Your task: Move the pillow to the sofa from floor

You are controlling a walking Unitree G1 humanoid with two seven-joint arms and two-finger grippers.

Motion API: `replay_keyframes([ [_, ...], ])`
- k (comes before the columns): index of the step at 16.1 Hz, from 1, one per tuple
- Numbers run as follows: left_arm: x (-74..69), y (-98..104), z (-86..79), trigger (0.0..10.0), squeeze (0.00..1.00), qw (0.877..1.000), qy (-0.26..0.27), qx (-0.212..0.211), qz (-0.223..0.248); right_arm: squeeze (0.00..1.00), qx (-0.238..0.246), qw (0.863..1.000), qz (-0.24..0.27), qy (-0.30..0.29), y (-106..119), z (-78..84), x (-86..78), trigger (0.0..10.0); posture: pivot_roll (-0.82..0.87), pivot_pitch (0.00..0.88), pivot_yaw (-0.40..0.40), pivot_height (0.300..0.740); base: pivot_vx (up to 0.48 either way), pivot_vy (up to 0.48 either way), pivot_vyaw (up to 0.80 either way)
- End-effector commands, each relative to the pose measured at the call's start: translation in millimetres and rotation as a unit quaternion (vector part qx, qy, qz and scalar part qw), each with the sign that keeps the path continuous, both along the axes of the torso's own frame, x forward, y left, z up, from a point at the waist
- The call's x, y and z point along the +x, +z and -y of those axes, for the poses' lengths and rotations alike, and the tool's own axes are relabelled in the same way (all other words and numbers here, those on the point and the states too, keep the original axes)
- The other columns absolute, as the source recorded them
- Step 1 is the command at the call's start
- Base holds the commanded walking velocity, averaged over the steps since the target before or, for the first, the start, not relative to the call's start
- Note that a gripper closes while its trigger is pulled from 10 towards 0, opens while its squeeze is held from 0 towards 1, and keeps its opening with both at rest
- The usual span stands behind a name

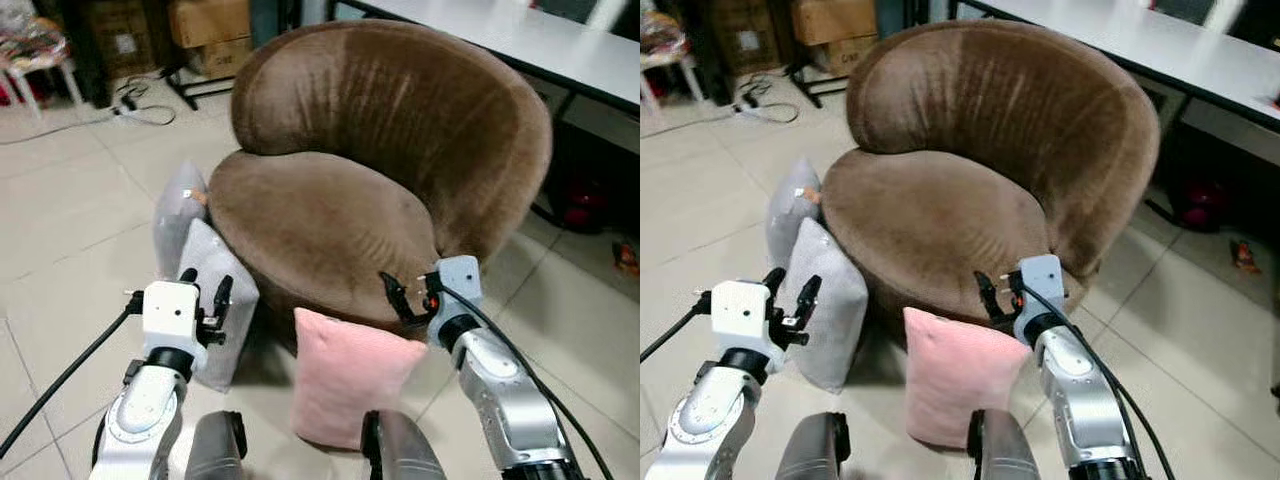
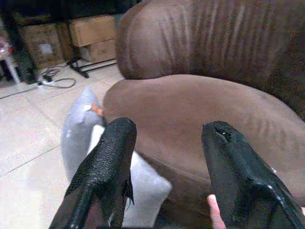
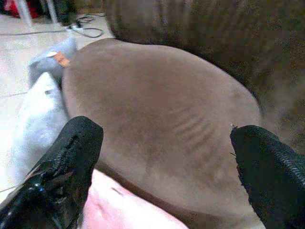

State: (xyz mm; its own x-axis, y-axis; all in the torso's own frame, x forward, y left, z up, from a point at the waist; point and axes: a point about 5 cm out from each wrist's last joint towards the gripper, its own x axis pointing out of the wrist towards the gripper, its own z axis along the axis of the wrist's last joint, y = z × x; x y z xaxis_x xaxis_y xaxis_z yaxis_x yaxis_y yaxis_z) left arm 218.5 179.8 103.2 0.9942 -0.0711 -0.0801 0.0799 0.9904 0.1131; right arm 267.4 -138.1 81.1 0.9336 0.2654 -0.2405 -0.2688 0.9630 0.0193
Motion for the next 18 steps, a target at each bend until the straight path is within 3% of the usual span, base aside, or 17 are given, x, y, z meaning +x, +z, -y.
replay_keyframes([
  [1,1.3,0.4,2.4,10.0,0.0,1.0,-0.003,-0.001,-0.001,0.0,-0.011,1.0,0.005,0.002,1.9,3.5,0.5,10.0,-0.01,0.0,-0.074,0.587,0.311,0.0,0.0],
  [8,2.7,0.7,2.8,10.0,0.0,1.0,-0.002,0.0,0.0,0.0,-0.005,1.0,-0.002,-0.012,0.6,6.2,2.0,10.0,-0.01,0.0,-0.074,0.587,0.288,0.0,0.0],
  [11,3.2,-1.0,2.2,10.0,0.0,1.0,0.003,-0.002,-0.005,0.0,0.002,1.0,-0.011,-0.01,-0.7,5.2,1.7,10.0,-0.01,0.0,-0.074,0.587,0.0,0.0,0.0],
  [18,4.7,-4.6,-1.0,10.0,0.0,0.999,-0.039,0.025,-0.02,0.0,0.015,1.0,-0.012,-0.006,-1.2,5.7,3.9,10.0,-0.01,0.0,-0.073,0.512,0.0,0.0,0.0],
])
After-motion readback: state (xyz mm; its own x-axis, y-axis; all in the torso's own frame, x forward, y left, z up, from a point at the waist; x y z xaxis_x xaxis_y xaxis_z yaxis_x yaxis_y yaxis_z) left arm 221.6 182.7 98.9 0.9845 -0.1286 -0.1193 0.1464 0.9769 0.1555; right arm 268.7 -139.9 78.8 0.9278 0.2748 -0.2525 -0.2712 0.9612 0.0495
